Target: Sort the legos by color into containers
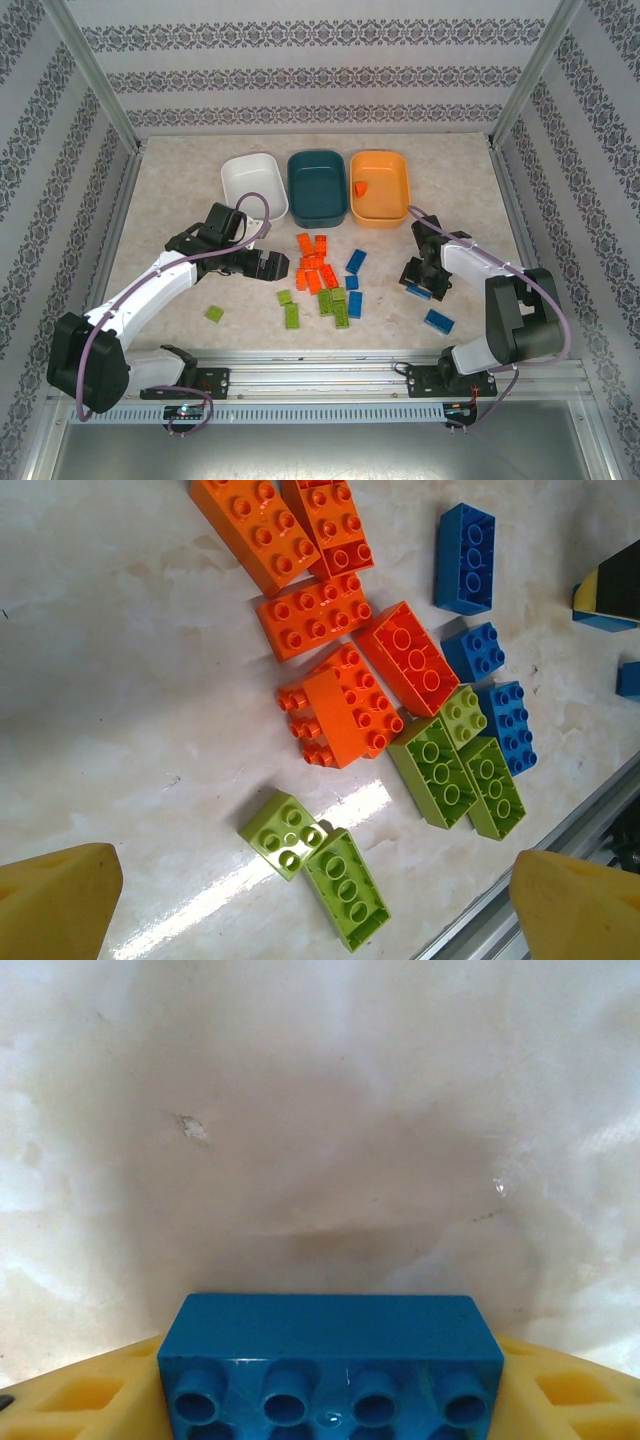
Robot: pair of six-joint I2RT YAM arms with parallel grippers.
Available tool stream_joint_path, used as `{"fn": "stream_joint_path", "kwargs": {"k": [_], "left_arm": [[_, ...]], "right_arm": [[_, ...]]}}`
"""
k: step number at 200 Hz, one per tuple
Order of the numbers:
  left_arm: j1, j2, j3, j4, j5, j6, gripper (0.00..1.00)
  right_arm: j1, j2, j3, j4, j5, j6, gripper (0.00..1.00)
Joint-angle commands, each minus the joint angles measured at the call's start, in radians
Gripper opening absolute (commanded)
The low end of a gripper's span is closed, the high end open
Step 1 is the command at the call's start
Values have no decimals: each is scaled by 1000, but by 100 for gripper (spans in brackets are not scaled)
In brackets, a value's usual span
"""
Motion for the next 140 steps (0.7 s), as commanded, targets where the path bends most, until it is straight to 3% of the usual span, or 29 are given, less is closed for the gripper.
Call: {"fn": "stream_joint_path", "kwargs": {"k": [1,39,61,140], "left_arm": [[-10,-29,15,-30,-46,21,100],[19,-93,18,-53,-251,16,100],[52,-146,7,-40,-312,-3,100],[120,-202,-17,-17,-340,1,100]], "right_arm": [[5,-46,32,13,10,-17,57],[57,-80,185,-61,7,-5,56],[97,-36,344,-76,-23,8,56],[256,515,1049,-38,-117,-55,55]]}}
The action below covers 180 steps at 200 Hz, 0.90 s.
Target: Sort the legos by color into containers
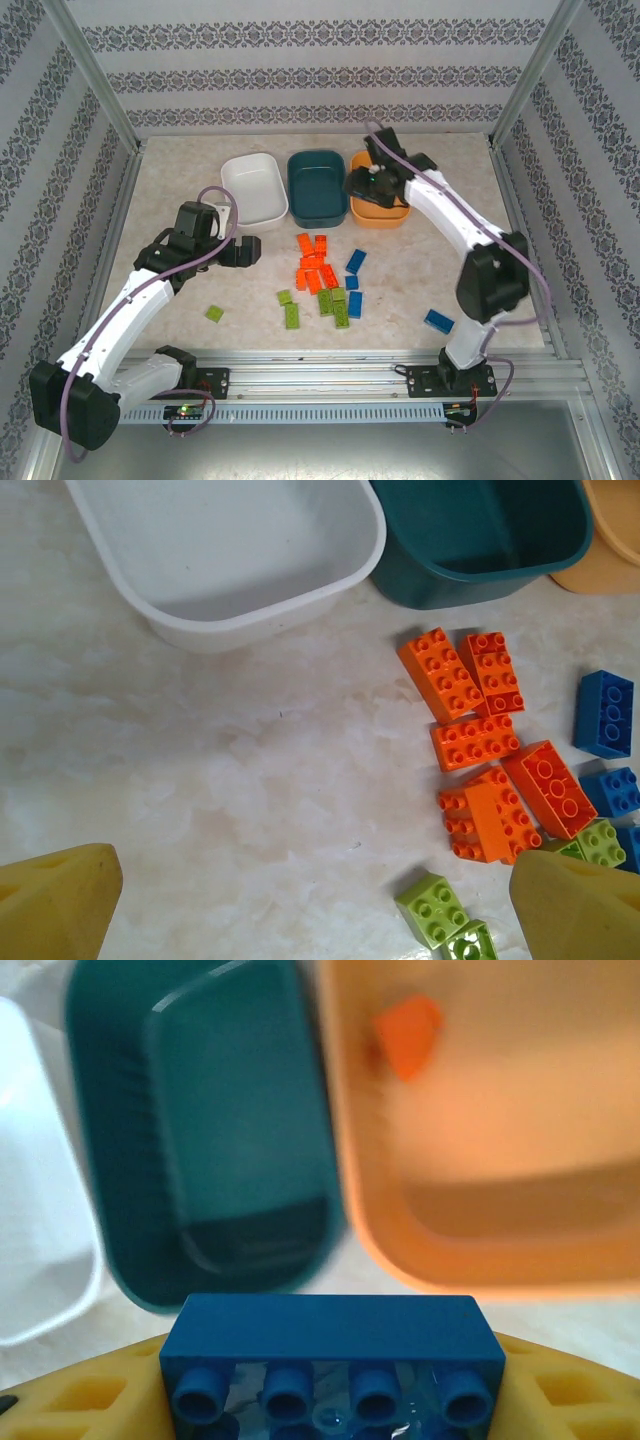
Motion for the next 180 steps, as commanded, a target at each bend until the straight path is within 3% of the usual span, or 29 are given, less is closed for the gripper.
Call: {"fn": "stream_joint_path", "kwargs": {"k": [1,52,86,130,152,180], "left_arm": [[19,0,-12,-2,-24,3,100],[50,2,-17,15,-4,-7,100],[60,14,-19,25,25,-16,100],[72,21,-19,27,36,-17,100],[78,26,-17,27,41,-17,100],[87,32,-17,29,47,-18,100]], "right_arm": [[24,161,160,6,-44,-52,55],[66,582,688,-167,-12,-189,55],[70,783,969,-271,36,-211,57],[55,848,1009,-223,24,-183,60],[50,854,1009,-203,1,-178,73],[51,828,1007,-178,-9,-183,77]]}}
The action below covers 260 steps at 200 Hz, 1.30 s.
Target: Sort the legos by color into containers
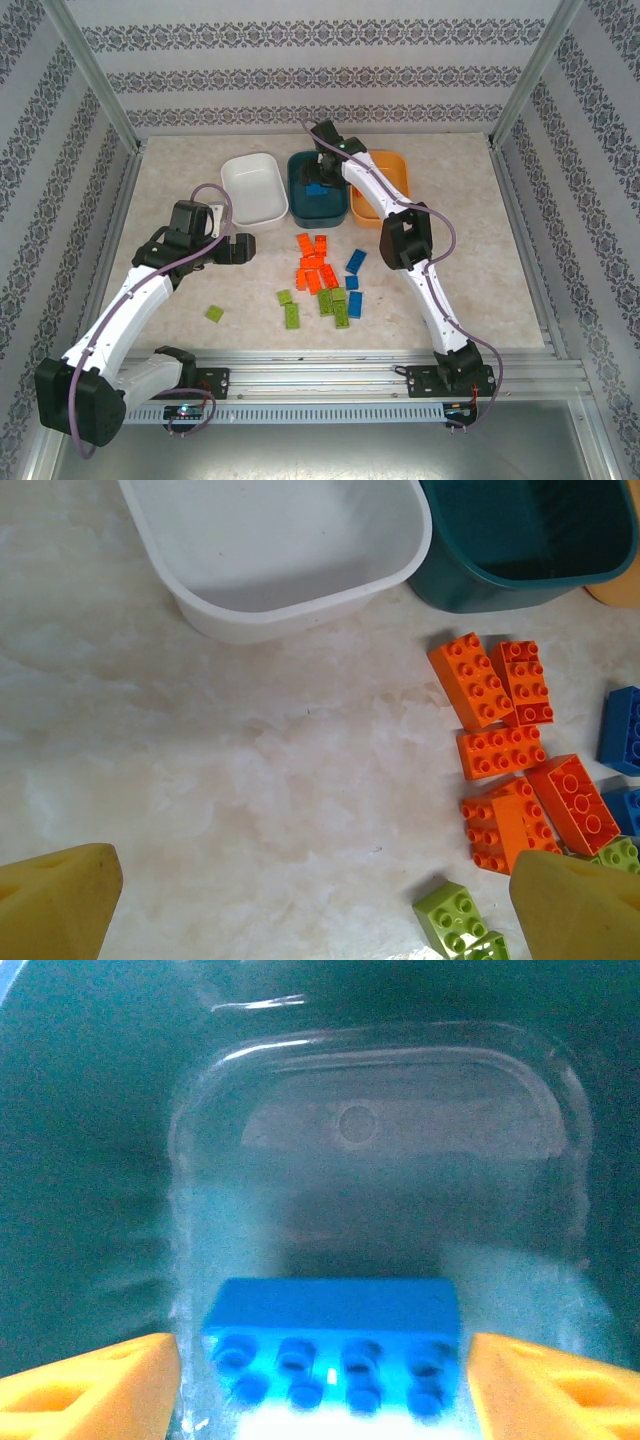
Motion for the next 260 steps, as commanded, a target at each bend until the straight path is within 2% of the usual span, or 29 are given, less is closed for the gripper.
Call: {"fn": "stream_joint_path", "kwargs": {"k": [1,15,52,87,101,113,144,169,193,210,219,233,260], "left_arm": [[20,8,-9,26,14,-13,100],[22,9,-9,28,18,-15,100],[23,9,-8,27,24,-15,100],[26,-2,-8,27,30,-18,100],[28,-6,-10,27,31,-18,100],[31,-9,-10,27,43,-19,100],[32,-5,-15,42,98,-23,100],[26,8,-31,93,233,-23,100],[10,38,-24,103,309,-32,100],[4,36,-26,100,302,-32,100],[2,32,-30,105,304,-34,100],[-7,32,-33,108,318,-35,100],[-33,49,-22,85,318,-20,100]], "right_arm": [[-4,-11,35,28,-13,-4,78],[-6,-36,32,37,-10,2,80],[-7,-129,19,28,-28,7,80],[4,-344,-113,-50,20,-24,81],[-6,-483,-272,-69,49,-15,81],[-29,-628,-493,-52,62,16,82],[-143,-1023,-1067,14,5,107,84],[-190,-1257,-1393,-22,53,127,87],[-221,-1410,-1609,-68,130,203,91],[-266,-1501,-1753,-38,88,265,97],[-300,-1539,-1817,-20,45,284,98],[-349,-1592,-1885,-10,15,297,98],[-400,-1624,-1941,4,41,295,98]]}}
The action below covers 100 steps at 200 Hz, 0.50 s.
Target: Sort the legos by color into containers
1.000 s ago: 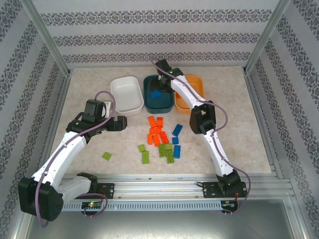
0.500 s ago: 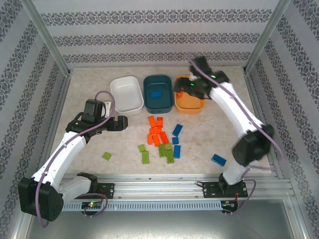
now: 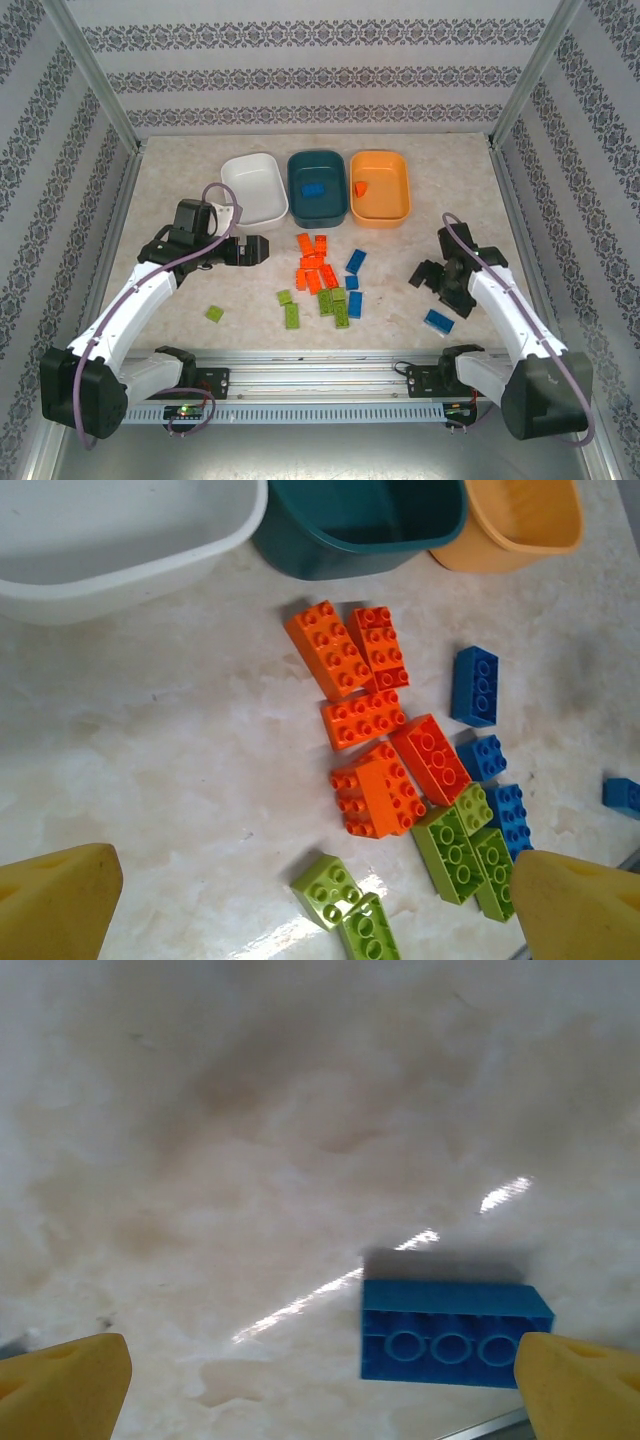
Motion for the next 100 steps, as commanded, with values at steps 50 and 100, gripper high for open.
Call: {"fn": "stream_joint_path", "kwargs": {"k": [50,100], "left_arm": [[-25,1,0,2,17,7,100],[-24,-1,5,-7,3,14,100]], "right_arm": [[-82,75,-69,36,17,44,98],[-146,92,-151,99,-50,49,98]]}}
